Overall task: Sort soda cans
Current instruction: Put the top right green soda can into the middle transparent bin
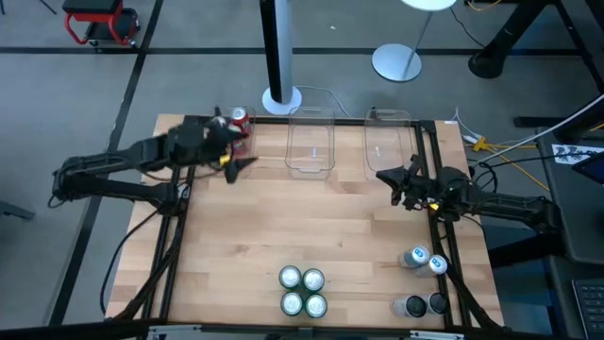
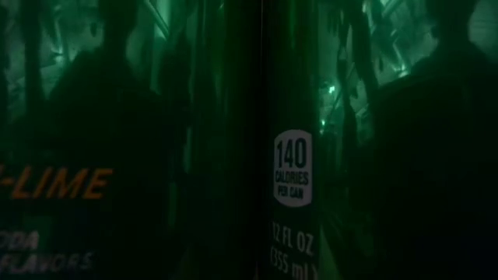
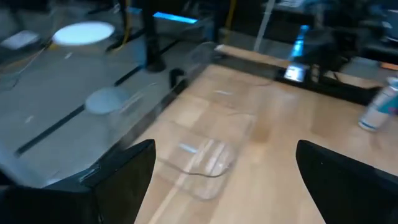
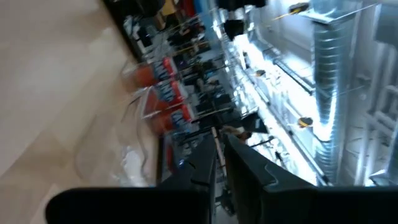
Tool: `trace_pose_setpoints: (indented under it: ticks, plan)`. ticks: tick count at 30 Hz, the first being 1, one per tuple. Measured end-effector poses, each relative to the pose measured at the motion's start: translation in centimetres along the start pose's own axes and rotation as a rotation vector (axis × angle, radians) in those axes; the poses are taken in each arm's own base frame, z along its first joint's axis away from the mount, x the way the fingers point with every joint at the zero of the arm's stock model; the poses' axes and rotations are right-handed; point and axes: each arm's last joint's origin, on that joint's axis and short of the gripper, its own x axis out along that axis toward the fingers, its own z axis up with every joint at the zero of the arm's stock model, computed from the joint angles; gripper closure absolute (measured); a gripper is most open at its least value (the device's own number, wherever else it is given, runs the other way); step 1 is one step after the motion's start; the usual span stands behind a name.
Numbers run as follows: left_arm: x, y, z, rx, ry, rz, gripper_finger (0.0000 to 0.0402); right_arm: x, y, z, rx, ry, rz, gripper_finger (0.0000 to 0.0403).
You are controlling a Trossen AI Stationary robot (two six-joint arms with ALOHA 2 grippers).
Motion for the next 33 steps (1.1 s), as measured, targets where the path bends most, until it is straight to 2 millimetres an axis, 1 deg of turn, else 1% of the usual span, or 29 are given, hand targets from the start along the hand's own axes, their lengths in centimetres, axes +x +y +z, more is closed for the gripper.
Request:
trace_pose_setpoints:
  ticks: [3,6,9,13,17,21,27,30,33]
  plan:
    - [0.9,-1.6,-2.0,0.05,-0.046,-0.069,0.0027,0.0,-0.6,0.2,-0.001,-0.01,-0.026,0.0366]
    - [1.8,-3.2,-4.0,0.095,-0.12,-0.154,0.0027,0.2,-1.8,0.7,0.001,-0.021,-0.041,0.0366]
    - [2.0,-4.5,-5.7,0.137,-0.186,-0.225,0.0027,0.8,-3.0,1.2,0.001,-0.048,-0.016,0.0366]
    - [2.1,-5.2,-7.0,0.142,-0.238,-0.273,0.0027,2.5,-5.1,2.0,0.025,-0.089,0.03,0.0366]
    - [2.3,-5.3,-7.8,0.155,-0.238,-0.278,0.0027,5.1,-6.8,3.2,0.07,-0.169,0.12,0.0366]
    - [2.7,-5.4,-8.2,0.149,-0.319,-0.275,0.0027,8.1,-7.7,5.9,0.052,-0.253,0.205,0.0366]
    - [3.1,-5.9,-9.6,0.147,-0.262,-0.304,0.0027,12.0,-9.8,11.1,-0.055,-0.29,0.35,0.0366]
    - [3.0,-6.1,-9.6,0.139,-0.267,-0.316,0.0027,13.7,-10.1,13.5,-0.103,-0.293,0.423,0.0366]
    - [2.9,-6.3,-10.1,0.162,-0.216,-0.327,0.0027,15.0,-10.0,15.7,-0.123,-0.313,0.481,0.0366]
